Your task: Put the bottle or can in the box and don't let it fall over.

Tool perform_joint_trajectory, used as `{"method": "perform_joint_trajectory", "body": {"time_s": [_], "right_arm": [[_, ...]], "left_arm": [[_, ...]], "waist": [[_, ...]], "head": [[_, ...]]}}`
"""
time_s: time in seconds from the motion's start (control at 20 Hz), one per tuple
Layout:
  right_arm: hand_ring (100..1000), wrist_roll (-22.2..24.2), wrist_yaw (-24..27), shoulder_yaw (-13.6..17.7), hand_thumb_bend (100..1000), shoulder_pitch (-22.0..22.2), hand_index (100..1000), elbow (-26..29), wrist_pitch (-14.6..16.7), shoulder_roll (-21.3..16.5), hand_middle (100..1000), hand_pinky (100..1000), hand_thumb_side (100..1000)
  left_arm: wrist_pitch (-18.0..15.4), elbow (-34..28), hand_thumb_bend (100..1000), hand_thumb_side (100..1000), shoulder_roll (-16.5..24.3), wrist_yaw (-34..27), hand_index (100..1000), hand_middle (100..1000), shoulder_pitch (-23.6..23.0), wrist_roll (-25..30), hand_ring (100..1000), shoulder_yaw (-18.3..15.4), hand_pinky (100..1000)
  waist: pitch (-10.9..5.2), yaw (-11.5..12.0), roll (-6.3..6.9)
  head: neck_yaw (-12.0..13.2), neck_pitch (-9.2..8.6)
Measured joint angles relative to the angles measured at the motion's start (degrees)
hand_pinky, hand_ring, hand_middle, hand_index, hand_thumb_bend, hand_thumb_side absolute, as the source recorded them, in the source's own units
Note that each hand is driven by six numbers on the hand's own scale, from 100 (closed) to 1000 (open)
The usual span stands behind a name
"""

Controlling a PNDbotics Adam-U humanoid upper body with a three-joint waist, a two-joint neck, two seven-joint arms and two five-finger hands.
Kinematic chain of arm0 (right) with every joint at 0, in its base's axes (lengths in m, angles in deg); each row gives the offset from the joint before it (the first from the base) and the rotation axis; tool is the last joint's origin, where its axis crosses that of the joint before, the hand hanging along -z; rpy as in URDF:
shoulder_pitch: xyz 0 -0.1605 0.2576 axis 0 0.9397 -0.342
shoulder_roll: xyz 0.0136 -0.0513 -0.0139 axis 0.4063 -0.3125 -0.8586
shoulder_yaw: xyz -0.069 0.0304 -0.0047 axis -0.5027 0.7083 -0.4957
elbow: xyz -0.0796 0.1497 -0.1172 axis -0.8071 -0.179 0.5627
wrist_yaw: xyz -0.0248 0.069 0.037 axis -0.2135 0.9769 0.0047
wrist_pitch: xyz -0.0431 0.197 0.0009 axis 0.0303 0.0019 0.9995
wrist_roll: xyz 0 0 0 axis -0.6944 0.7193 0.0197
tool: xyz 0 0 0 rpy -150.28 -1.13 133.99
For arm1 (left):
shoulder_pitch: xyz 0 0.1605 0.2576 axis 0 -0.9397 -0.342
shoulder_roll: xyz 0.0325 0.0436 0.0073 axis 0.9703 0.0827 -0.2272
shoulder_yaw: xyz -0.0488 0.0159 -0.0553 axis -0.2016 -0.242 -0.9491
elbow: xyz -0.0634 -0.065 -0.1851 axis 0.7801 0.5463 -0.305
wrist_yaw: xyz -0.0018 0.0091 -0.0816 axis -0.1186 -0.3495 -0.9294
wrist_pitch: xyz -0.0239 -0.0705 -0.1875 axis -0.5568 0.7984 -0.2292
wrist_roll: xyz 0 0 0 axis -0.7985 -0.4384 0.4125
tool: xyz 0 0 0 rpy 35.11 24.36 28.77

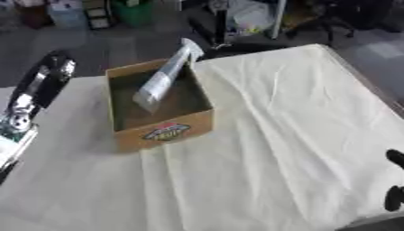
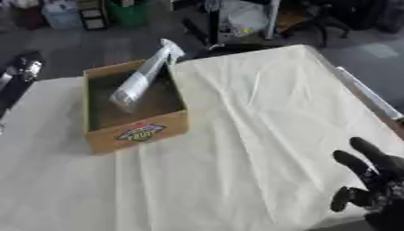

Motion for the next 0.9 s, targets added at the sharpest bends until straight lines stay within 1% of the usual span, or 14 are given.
{"method": "perform_joint_trajectory", "body": {"time_s": [0.05,0.1,0.15,0.25,0.35,0.5,0.65,0.75,0.9], "right_arm": [[1000,0.0,-0.1,0.0,100,0.0,902,0.0,0.0,0.0,1000,651,464],[1000,0.1,-0.3,0.0,100,0.0,903,0.0,0.0,0.0,1000,653,470],[1000,0.1,-0.4,0.0,100,0.1,905,0.0,0.1,0.0,1000,655,470],[1000,0.1,-0.7,0.2,100,0.4,907,0.0,0.1,0.0,1000,659,470],[1000,0.1,-1.1,0.4,100,0.5,909,0.0,0.1,0.0,1000,663,470],[1000,0.2,-1.5,0.5,100,0.8,916,0.0,0.2,0.0,1000,670,470],[1000,0.6,-1.8,0.7,100,1.0,930,0.0,0.2,0.0,1000,689,470],[1000,1.3,-2.0,0.7,100,1.3,941,0.0,0.2,0.0,1000,703,470],[1000,2.3,-2.5,1.3,100,2.1,947,0.0,0.3,0.0,1000,716,470]], "left_arm": [[-0.5,-2.9,104,949,-1.0,-1.2,964,1000,-2.4,-1.0,1000,-1.0,1000],[-0.9,-5.5,100,919,-2.1,-1.9,965,1000,-4.5,-1.8,1000,-1.9,1000],[-1.4,-8.4,100,910,-3.4,-2.4,964,1000,-6.8,-2.5,1000,-2.7,1000],[-2.6,-14.0,100,898,-6.3,-2.4,961,1000,-10.6,-3.4,1000,-4.2,1000],[-4.5,-17.8,100,889,-9.6,-1.4,956,1000,-13.6,-3.7,1000,-5.8,1000],[-8.9,-20.1,100,883,-14.6,0.8,953,1000,-17.0,-3.4,1000,-8.0,1000],[-12.8,-20.7,100,894,-19.3,3.2,949,1000,-20.2,-2.7,1000,-9.8,1000],[-14.4,-20.7,100,898,-22.5,5.2,947,1000,-21.9,-2.1,1000,-10.7,1000],[-15.3,-20.7,100,889,-26.9,8.1,942,1000,-23.2,-1.7,1000,-12.1,1000]], "waist": [[-0.04,0.4,0.00],[-0.07,0.8,-0.01],[-0.07,1.1,-0.06],[-0.09,1.9,-0.17],[-0.17,2.6,-0.31],[-0.54,3.4,-0.33],[-0.82,4.1,-0.36],[-1.36,4.7,-0.35],[-2.33,5.5,-0.35]], "head": [[0.0,0.02],[0.0,0.03],[-0.1,0.05],[-0.2,0.28],[-0.2,0.79],[-0.1,1.60],[0.1,2.38],[0.5,3.10],[1.0,4.45]]}}
